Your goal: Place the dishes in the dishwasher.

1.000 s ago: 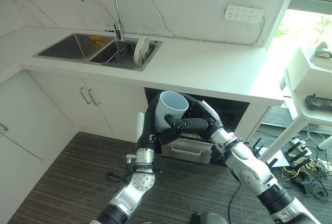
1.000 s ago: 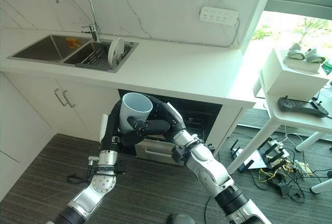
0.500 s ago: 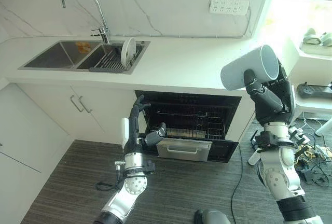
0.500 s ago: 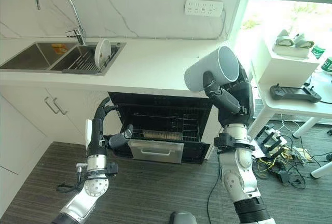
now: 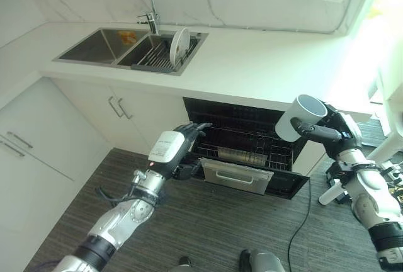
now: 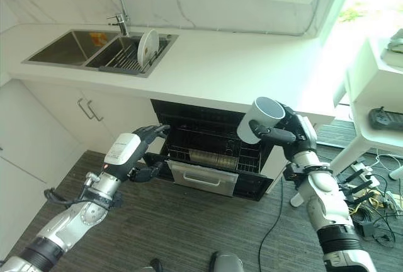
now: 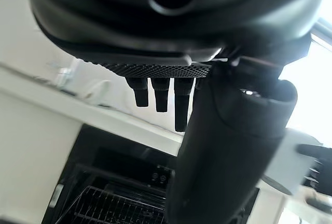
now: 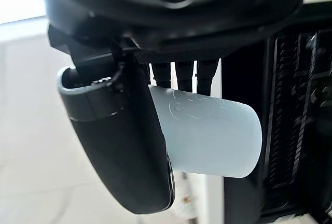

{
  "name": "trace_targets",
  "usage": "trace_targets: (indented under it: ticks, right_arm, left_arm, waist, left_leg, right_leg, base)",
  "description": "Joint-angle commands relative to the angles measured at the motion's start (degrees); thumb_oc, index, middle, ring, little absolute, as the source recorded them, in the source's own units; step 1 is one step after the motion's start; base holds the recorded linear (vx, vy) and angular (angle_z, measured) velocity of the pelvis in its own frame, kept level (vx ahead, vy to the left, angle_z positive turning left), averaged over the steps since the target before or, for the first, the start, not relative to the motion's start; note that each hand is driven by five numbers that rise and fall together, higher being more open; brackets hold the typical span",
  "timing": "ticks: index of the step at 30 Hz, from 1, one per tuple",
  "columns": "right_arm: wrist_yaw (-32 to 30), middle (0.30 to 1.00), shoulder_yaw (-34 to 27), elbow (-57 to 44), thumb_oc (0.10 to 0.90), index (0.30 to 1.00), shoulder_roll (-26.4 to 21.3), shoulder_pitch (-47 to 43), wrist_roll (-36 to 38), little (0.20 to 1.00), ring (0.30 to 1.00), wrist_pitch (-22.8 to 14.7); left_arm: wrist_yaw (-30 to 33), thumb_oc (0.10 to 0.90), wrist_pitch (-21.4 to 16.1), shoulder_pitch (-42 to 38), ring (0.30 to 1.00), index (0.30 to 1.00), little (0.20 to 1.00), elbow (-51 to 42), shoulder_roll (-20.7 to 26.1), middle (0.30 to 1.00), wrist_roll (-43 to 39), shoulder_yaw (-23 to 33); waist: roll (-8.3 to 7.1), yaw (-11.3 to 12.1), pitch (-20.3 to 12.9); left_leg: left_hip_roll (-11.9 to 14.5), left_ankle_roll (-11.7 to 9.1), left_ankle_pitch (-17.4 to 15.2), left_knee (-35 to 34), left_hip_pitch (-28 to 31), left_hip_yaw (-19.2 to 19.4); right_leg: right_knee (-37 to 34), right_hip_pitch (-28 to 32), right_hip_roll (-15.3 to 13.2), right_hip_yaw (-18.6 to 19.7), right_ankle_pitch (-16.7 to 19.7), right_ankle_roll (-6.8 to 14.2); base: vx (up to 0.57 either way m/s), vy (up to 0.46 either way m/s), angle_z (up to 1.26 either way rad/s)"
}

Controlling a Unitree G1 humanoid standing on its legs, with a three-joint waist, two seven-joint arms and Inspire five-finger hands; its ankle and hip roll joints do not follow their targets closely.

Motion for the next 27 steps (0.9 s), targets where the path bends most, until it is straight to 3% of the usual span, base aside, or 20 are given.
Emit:
trace_targets:
  ticks: [1, 3, 7, 11, 13, 15, 27]
  right_arm:
    - [2.1, 0.300, -2.5, 0.0, 0.400, 0.300, -0.1, -9.6, -1.2, 0.300, 0.300, -4.2]
    - [4.7, 0.300, -0.8, 4.3, 0.400, 0.300, -2.0, -11.9, -0.9, 0.300, 0.300, -2.2]
    - [7.2, 0.300, 4.1, 13.1, 0.400, 0.300, -5.4, -19.1, -1.3, 0.300, 0.300, -2.6]
    - [8.8, 0.300, 9.8, 20.5, 0.400, 0.300, -7.8, -29.0, 0.4, 0.300, 0.300, -4.0]
    - [8.9, 0.300, 10.0, 20.8, 0.400, 0.300, -7.8, -29.4, 0.5, 0.300, 0.300, -4.1]
    - [9.3, 0.300, 14.9, 25.4, 0.400, 0.300, -7.9, -36.9, 1.8, 0.300, 0.300, -5.5]
    - [7.7, 0.300, 18.5, 29.5, 0.400, 0.300, -2.5, -44.8, -3.6, 0.300, 0.300, -2.6]
  left_arm:
    - [2.8, 0.800, -3.4, -6.6, 0.900, 0.900, 0.900, -2.0, 5.3, 0.900, 0.0, 1.8]
    - [2.6, 0.800, -4.3, -9.7, 0.900, 0.900, 0.900, 0.0, 7.8, 0.900, -0.6, 0.4]
    - [1.5, 0.800, -6.9, -19.5, 0.900, 0.900, 0.900, 4.1, 12.3, 0.900, 1.7, -5.6]
    - [0.3, 0.800, -5.5, -32.2, 0.900, 0.900, 0.900, 8.3, 14.3, 0.900, 1.3, -14.2]
    - [0.3, 0.800, -5.6, -32.8, 0.900, 0.900, 0.900, 8.5, 14.3, 0.900, 1.1, -14.5]
    - [0.1, 0.800, -4.1, -39.8, 0.900, 0.900, 0.900, 10.6, 14.0, 0.900, 1.4, -18.8]
    - [-3.4, 0.800, 0.8, -40.1, 0.900, 0.900, 0.900, 10.0, 11.0, 0.900, 4.7, -17.8]
  waist:
    - [-1.97, -1.6, -2.6]
    - [-2.06, -1.8, -1.8]
    - [-2.02, -2.4, 1.0]
    - [-1.44, -3.3, 4.5]
    - [-1.44, -3.3, 4.6]
    - [-1.27, -3.2, 7.7]
    - [0.78, -2.1, 12.1]
  left_leg:
    - [-2.5, 0.9, -15.4, 10.0, 1.4, 2.9]
    - [-2.9, 1.1, -15.6, 10.0, 1.2, 3.1]
    - [-2.6, 0.8, -14.5, 10.0, -1.4, 3.2]
    - [-2.0, 0.1, -13.7, 10.0, -4.5, 3.6]
    - [-2.0, 0.1, -13.7, 10.0, -4.7, 3.6]
    - [-1.9, -0.4, -12.2, 10.0, -7.8, 3.0]
    - [-1.8, -2.0, -9.8, 10.0, -11.7, 0.5]
  right_leg:
    - [-11.8, 2.8, 0.8, 5.2, 0.1, 7.1]
    - [-11.8, 1.8, 0.8, 5.7, 0.5, 7.3]
    - [-11.8, -0.5, 1.0, 6.9, 1.0, 7.4]
    - [-11.8, -3.5, 0.8, 6.8, 1.0, 7.7]
    - [-11.8, -3.6, 0.8, 6.8, 1.0, 7.7]
    - [-11.8, -6.5, 0.2, 6.8, 1.3, 7.2]
    - [-11.8, -8.9, -1.2, 6.3, 1.2, 5.9]
  base:
    - [0.05, -0.087, 0.37]
    - [0.04, -0.105, 0.00]
    - [-0.04, -0.102, -0.04]
    - [-0.13, -0.055, 0.05]
    - [-0.09, -0.023, 0.04]
    - [-0.15, -0.071, -0.10]
    - [0.00, 0.020, 0.00]
